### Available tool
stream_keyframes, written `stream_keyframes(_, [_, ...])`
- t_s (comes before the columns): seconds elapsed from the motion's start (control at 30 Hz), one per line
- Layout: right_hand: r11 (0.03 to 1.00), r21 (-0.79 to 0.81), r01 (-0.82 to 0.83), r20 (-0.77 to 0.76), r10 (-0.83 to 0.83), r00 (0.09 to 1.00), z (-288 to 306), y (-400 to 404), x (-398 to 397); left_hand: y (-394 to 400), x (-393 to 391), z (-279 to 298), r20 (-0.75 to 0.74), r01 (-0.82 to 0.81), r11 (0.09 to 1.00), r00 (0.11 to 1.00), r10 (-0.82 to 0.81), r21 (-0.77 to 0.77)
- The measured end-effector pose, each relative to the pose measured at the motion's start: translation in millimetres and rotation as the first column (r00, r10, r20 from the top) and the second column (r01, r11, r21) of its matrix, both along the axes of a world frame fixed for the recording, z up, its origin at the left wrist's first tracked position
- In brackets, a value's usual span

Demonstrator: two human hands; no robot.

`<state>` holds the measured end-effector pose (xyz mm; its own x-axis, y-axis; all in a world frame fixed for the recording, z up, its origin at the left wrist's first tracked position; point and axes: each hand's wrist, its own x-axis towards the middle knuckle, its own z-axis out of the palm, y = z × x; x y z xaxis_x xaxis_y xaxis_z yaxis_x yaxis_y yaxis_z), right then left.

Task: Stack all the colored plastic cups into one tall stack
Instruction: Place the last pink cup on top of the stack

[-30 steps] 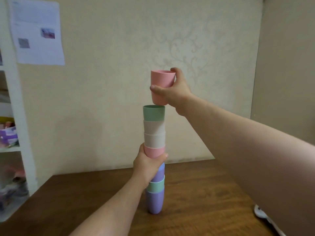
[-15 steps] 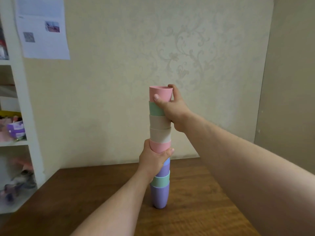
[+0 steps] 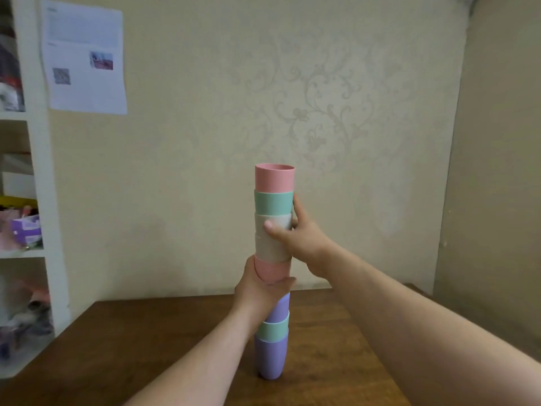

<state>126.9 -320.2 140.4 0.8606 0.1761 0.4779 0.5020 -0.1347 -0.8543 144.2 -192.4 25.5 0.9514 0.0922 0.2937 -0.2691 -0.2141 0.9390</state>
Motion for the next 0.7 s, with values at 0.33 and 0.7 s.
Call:
stream_keyframes(0.33, [0.945,-0.305,0.119,-0.277,-0.207,0.938,-193.1,-16.5,-12.4,30.9,-22.9,-110.0,-0.22,0.142,0.973,0.97,-0.1,0.18])
stream_keyframes(0.7, [0.942,-0.267,0.205,-0.287,-0.28,0.916,-240.3,8.9,9.3,35.6,0.4,-136.3,-0.182,0.002,0.958,0.982,0.052,0.286])
